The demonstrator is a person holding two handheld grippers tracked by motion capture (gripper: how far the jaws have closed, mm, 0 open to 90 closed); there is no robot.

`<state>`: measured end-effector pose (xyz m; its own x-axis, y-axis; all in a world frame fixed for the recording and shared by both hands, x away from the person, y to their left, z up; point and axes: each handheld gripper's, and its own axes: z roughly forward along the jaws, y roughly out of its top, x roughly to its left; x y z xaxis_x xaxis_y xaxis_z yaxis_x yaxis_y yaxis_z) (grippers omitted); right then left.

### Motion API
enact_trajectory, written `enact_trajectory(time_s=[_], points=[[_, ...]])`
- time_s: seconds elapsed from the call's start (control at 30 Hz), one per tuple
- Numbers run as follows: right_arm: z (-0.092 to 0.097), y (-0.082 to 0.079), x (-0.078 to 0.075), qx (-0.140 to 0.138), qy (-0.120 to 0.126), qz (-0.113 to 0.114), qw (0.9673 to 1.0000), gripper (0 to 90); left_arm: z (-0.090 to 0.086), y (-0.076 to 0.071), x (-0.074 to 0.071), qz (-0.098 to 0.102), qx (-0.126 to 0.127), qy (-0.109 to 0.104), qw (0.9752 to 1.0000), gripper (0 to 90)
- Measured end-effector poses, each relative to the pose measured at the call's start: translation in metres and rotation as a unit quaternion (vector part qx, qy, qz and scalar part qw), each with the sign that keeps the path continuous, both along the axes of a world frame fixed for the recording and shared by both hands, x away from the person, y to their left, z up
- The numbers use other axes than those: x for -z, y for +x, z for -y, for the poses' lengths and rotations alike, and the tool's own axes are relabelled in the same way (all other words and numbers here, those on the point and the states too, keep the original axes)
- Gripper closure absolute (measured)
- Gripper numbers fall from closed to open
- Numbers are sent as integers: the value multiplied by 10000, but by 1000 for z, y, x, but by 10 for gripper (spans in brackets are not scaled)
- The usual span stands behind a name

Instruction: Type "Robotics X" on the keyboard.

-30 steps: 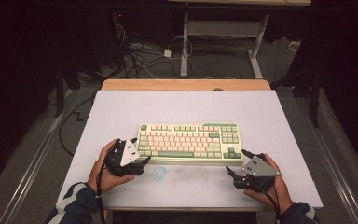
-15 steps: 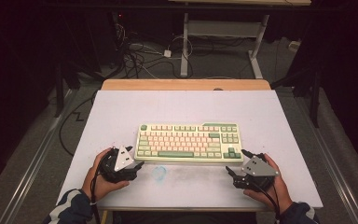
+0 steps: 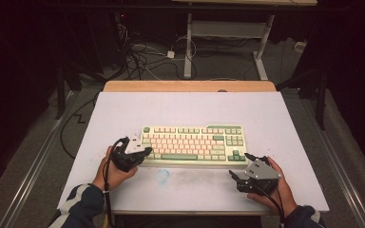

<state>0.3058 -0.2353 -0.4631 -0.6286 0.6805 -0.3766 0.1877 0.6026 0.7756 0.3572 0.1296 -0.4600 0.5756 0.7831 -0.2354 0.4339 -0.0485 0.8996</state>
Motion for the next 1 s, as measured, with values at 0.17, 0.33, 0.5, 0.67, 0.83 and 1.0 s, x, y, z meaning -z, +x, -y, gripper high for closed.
enact_trajectory(time_s=[0.17, 0.33, 0.5, 0.67, 0.83, 1.0], points=[[0, 0, 0, -10, -21, -6, 10000, 239, 18, 14, 1, -22, 85, 137, 9999, 872], [1, 0, 1, -4, -15, -21, 10000, 240, 24, 24, 3, -25, 63, 190, 9998, 864], [-1, 0, 1, -47, -70, -29, 10000, 240, 28, 32, 7, -60, -9, 296, 9995, 864], [0, 0, 2, -22, -73, -25, 10000, 240, 30, 37, 8, -69, -31, 313, 9995, 860], [-1, 0, 3, -81, -145, -78, 9998, 240, 30, 36, 8, -29, -8, 397, 9992, 860], [-2, 0, 3, -73, -181, -57, 9998, 242, 30, 35, 12, -60, 28, 438, 9990, 872]])
